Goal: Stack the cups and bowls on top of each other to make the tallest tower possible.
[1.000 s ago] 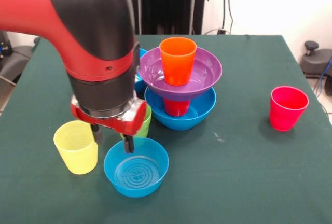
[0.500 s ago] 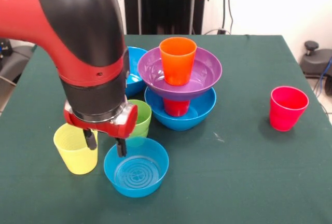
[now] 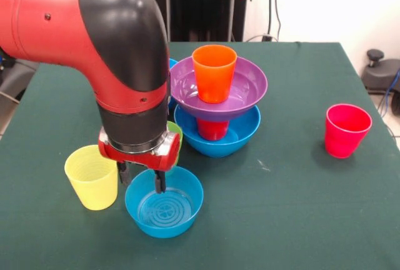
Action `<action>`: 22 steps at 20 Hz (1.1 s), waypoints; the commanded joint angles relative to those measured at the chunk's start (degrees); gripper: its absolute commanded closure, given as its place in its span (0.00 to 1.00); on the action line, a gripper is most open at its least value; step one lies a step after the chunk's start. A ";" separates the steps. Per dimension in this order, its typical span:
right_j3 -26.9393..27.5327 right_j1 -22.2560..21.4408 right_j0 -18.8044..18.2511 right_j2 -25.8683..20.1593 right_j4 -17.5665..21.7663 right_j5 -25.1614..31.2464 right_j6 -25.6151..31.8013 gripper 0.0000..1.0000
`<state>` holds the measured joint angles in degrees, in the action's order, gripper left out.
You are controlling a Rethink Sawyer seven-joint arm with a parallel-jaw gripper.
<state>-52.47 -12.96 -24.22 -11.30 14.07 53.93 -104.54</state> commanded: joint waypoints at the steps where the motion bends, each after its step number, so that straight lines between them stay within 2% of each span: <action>1: -4.91 -1.16 0.18 -4.12 3.84 -2.11 12.79 0.00; 8: -4.25 -1.04 0.02 -4.57 3.97 -1.10 12.84 0.00; 13: -0.97 0.92 0.26 -4.97 4.20 0.22 13.33 0.00; 22: 0.83 2.92 0.32 -4.93 4.93 -0.17 13.28 0.00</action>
<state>-52.40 -12.43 -24.27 -11.73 15.11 53.84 -104.54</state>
